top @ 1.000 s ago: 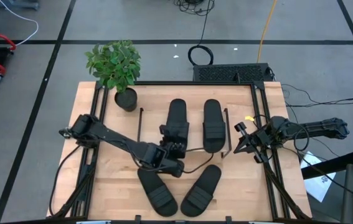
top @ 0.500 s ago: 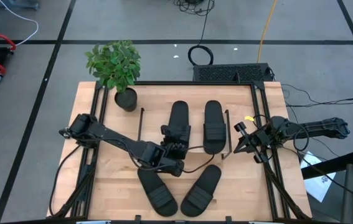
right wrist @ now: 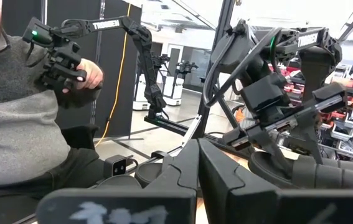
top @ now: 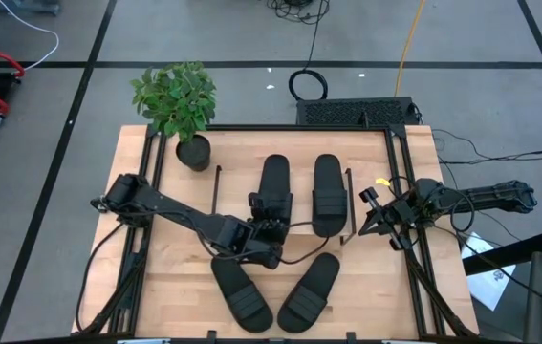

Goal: Pick and place slides into the shelf
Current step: Put the top left black slide on the shelf, then put the right black slide under the shelf

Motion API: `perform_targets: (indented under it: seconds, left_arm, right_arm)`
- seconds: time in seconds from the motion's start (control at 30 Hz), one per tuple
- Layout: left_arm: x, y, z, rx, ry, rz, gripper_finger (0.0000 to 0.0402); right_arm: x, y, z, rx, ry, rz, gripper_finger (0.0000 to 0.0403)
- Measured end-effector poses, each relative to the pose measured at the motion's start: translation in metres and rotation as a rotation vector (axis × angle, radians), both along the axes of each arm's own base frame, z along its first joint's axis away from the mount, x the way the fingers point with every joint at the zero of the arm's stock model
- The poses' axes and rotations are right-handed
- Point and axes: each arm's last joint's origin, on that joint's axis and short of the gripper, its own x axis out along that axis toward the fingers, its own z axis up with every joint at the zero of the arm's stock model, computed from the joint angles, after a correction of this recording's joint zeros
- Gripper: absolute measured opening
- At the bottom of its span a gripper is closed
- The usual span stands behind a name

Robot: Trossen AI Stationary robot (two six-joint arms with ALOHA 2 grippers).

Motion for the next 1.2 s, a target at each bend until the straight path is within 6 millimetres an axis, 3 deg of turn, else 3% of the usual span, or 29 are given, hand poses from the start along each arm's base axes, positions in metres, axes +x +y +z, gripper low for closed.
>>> perform_targets:
  seconds: [0.23,0.47,0.63,0.83,0.93,1.03,1.2]
  left_arm:
    - [-0.012,0.002,0.025,-0.031,-0.035,-0.036,0.0235]
    - [-0.034,0.007,0.065,-0.059,-0.075,-0.128,0.0241]
    - [-0.055,0.012,0.086,-0.148,-0.066,-0.177,0.0182]
    - [-0.063,0.008,0.082,-0.264,0.052,-0.278,0.0022]
    - [-0.06,-0.007,0.082,-0.366,0.072,-0.463,0.0015]
    - [-0.062,-0.019,0.076,-0.336,0.108,-0.605,0.0007]
    - [-0.07,-0.02,0.076,-0.259,0.057,-0.634,0.0001]
  right_arm:
    - [0.0,0.0,0.0,0.0,-0.001,0.0,0.0]
    - [0.0,0.0,0.0,0.0,0.0,0.0,0.0]
    - [0.0,0.0,-0.001,-0.011,0.009,-0.001,0.0]
    - [0.0,0.0,-0.003,-0.021,0.016,-0.002,0.0]
    - [0.0,0.0,-0.003,-0.029,0.018,-0.003,0.0]
    - [0.0,0.0,-0.003,-0.053,-0.001,-0.007,0.0]
    - [-0.001,0.0,0.005,-0.015,-0.068,-0.018,0.0]
